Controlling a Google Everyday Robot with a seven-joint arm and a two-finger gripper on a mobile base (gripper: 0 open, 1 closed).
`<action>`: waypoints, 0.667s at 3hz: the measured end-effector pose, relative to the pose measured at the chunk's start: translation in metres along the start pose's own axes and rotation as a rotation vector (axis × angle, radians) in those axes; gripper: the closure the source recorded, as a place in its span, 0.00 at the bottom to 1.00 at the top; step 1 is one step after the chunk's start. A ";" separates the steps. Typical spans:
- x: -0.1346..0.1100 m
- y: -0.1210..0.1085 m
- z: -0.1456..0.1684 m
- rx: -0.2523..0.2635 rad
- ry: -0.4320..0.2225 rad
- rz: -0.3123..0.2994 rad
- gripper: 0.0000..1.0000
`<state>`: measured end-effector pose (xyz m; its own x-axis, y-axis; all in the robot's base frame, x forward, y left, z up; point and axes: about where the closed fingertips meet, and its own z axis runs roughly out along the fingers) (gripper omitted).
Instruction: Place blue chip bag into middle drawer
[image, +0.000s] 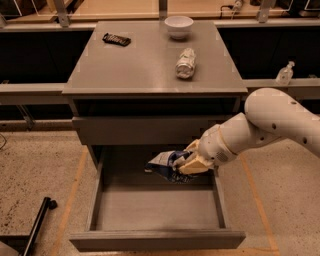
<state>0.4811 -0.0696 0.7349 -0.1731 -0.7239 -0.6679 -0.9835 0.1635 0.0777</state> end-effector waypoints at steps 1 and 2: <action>0.014 -0.004 0.030 -0.010 -0.064 0.017 1.00; 0.045 -0.016 0.069 -0.041 -0.127 0.034 1.00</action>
Offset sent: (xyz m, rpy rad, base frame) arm 0.0239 0.0074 -0.1531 0.2270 0.0728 -0.0042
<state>0.4929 -0.0588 0.6528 -0.2007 -0.6276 -0.7522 -0.9790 0.1568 0.1305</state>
